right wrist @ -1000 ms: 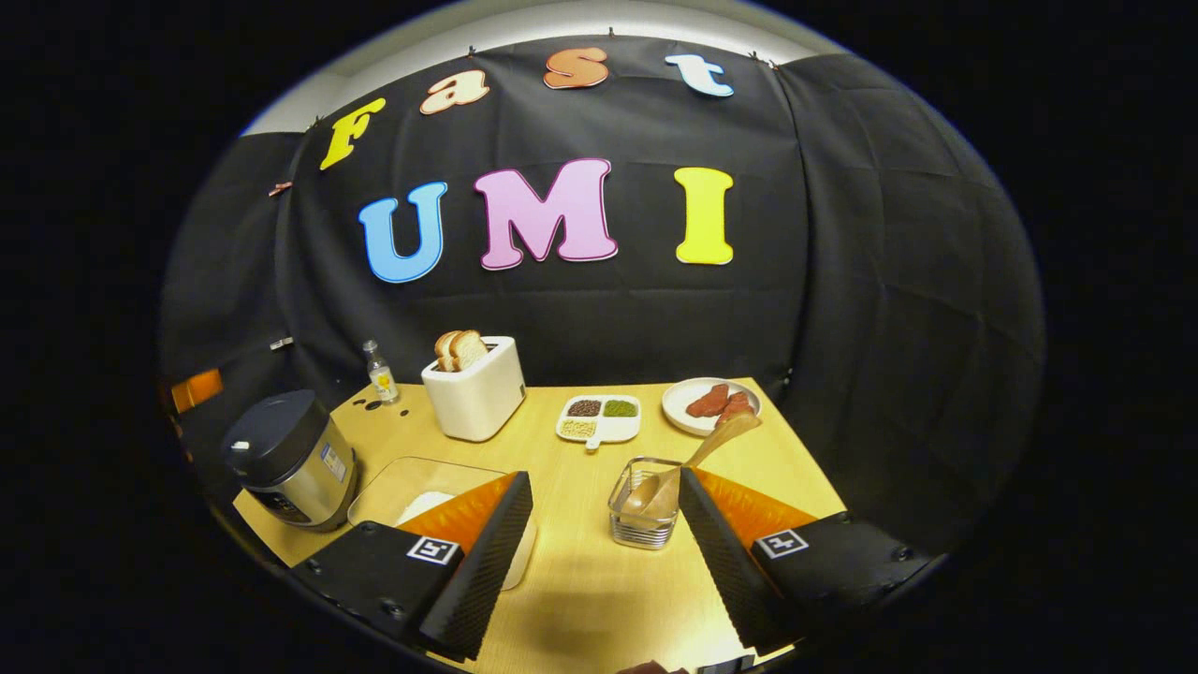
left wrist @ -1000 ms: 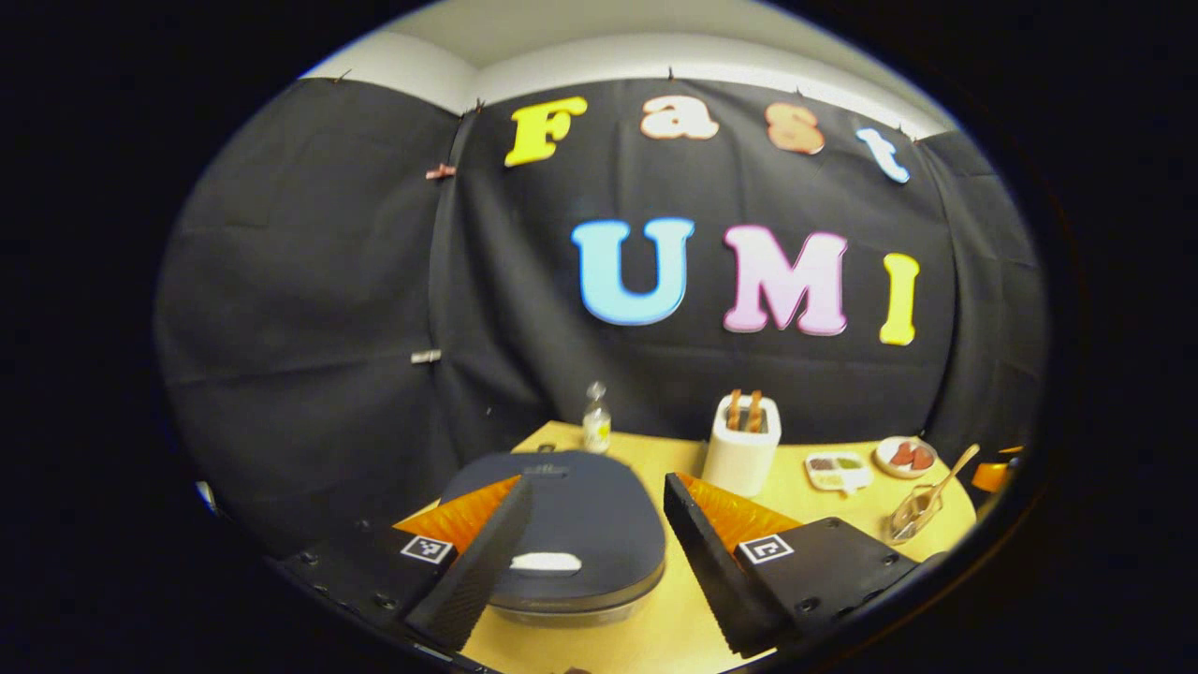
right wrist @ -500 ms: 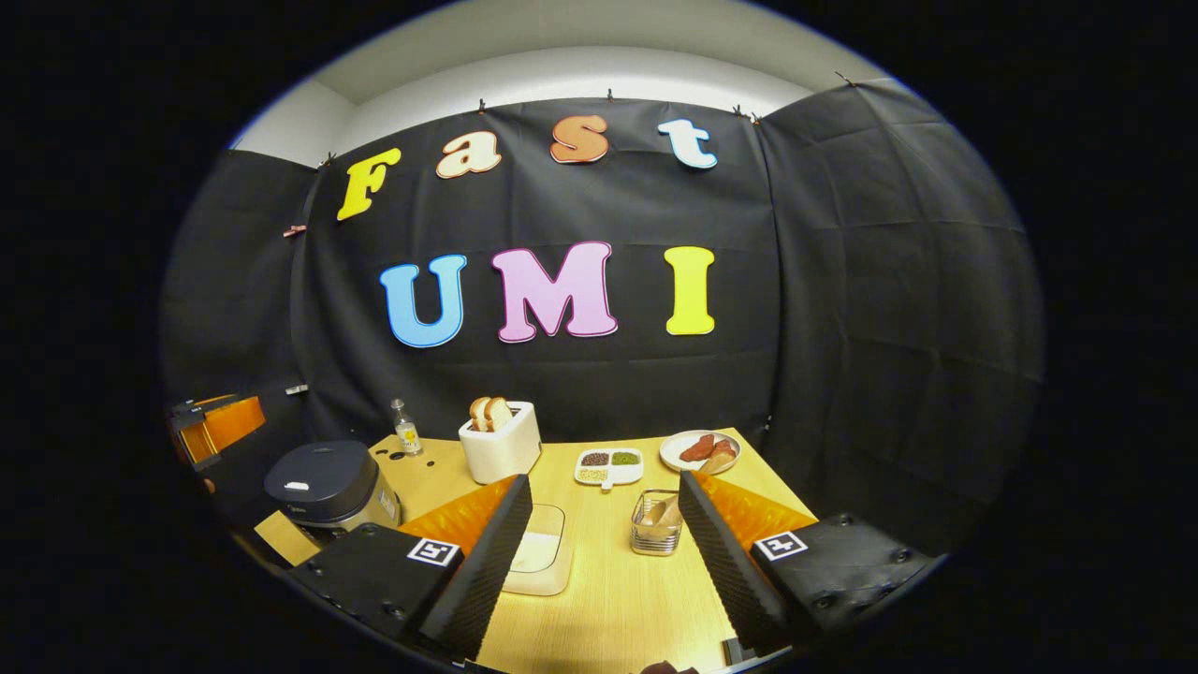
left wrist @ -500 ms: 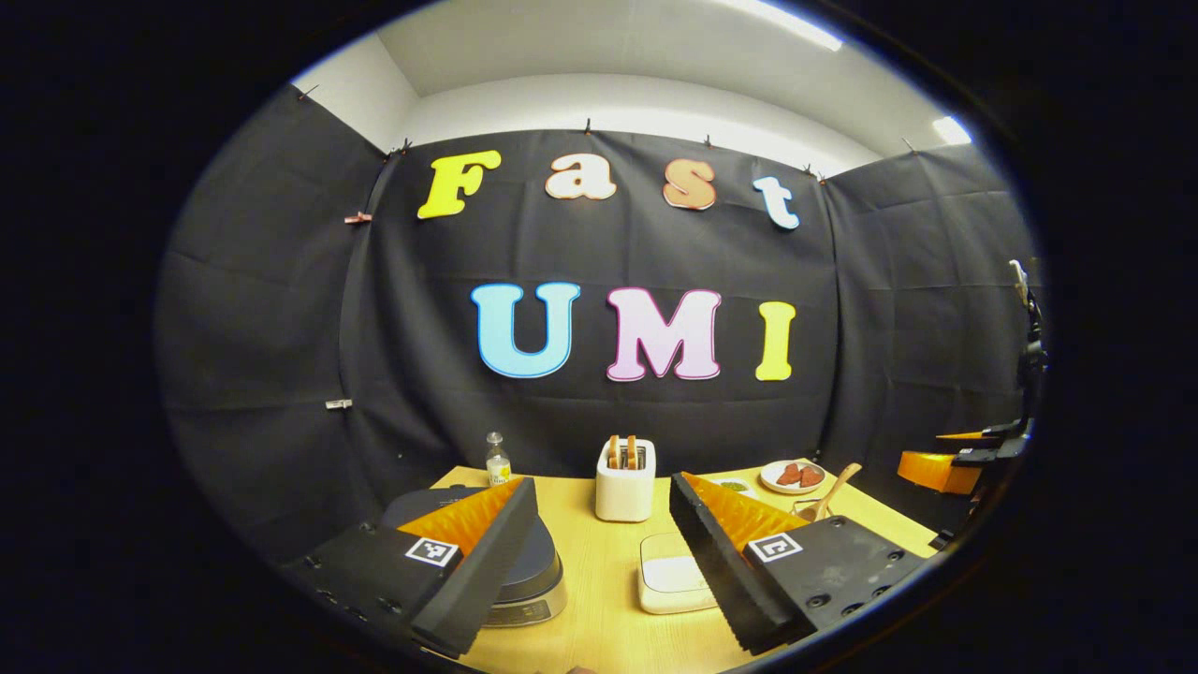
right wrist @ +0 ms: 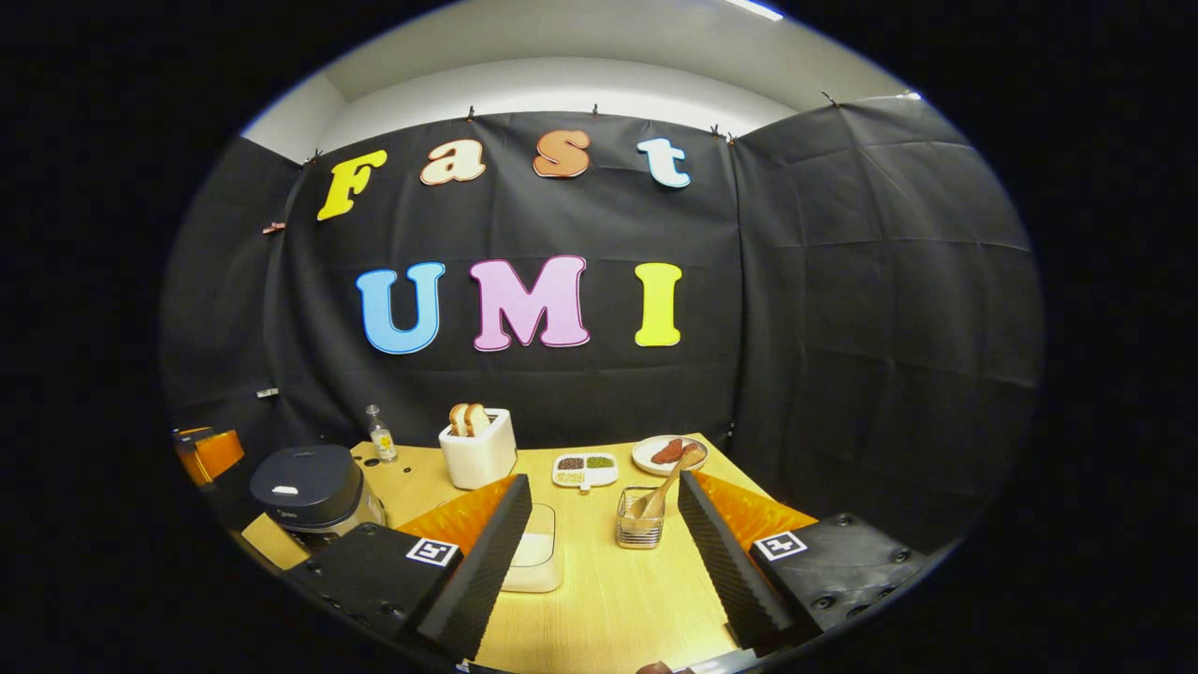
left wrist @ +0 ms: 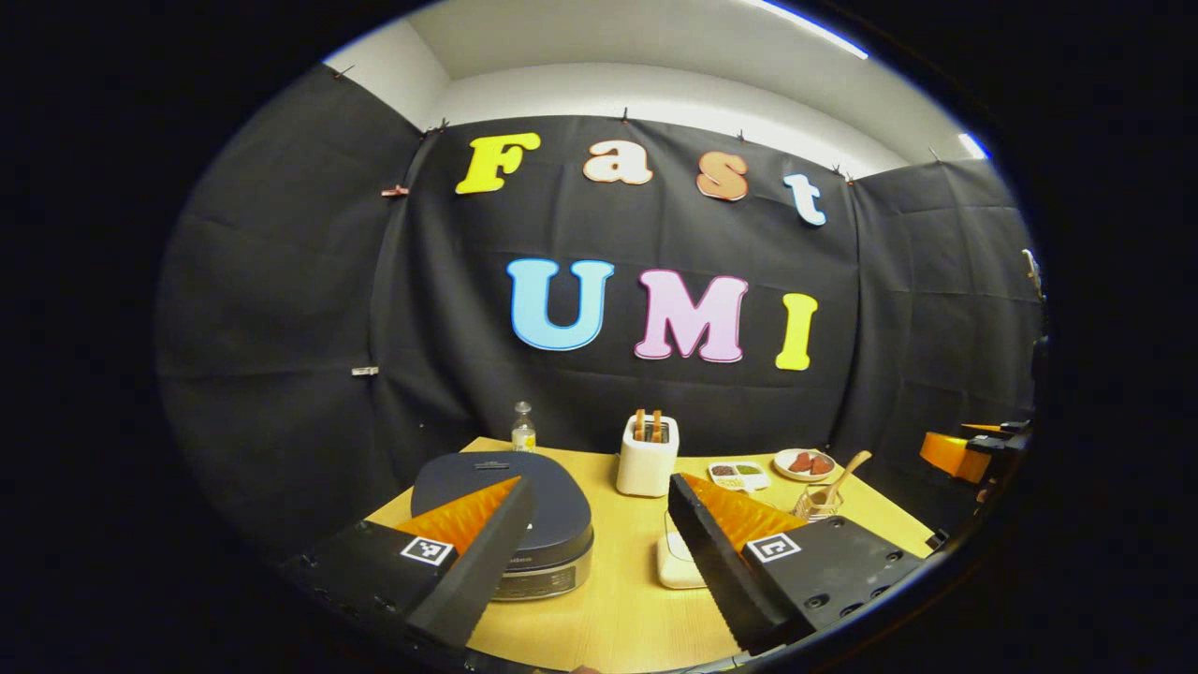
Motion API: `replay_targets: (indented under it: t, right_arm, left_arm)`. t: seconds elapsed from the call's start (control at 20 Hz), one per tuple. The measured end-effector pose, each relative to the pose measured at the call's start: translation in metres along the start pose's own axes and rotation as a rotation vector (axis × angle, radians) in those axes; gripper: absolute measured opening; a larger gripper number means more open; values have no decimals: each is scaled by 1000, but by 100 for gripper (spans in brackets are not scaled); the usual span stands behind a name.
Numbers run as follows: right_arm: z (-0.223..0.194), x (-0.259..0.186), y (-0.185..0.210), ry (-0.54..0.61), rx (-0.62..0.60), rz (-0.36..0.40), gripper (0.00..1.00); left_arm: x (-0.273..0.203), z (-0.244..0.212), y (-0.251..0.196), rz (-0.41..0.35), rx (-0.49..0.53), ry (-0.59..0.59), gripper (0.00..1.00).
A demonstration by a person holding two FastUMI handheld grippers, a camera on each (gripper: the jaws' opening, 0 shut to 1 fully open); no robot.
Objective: Close the left gripper, press the button to open the rice cooker; take a wooden spoon from the chopstick holder with the right hand, scoop a spoonful of rice and pour it into the rice cooker, then put the wooden spoon back into the chopstick holder.
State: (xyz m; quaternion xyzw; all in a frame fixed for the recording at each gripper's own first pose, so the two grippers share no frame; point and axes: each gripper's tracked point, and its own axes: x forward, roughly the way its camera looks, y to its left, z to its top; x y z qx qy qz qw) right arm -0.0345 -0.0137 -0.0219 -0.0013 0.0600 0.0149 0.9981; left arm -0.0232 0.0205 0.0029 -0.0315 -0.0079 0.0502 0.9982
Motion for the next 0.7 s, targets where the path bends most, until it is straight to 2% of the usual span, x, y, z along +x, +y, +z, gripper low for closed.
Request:
replay_targets:
  t: [0.15,0.25,0.35,0.4,0.7]
  right_arm:
    - [7,-4,11,-37,-74,55,99]
    - [11,-5,19,-61,-119,87,99]
    - [7,-10,22,-55,-110,104,99]
    - [7,-11,25,-51,-93,105,100]
    - [4,-15,19,-30,-59,104,98]
  left_arm:
    - [5,8,11,23,-20,-35,95]
    - [7,13,8,8,-13,-58,95]
    - [7,14,10,7,8,-60,95]
    - [5,15,9,4,14,-65,92]
    - [-4,18,-12,-57,11,-89,95]
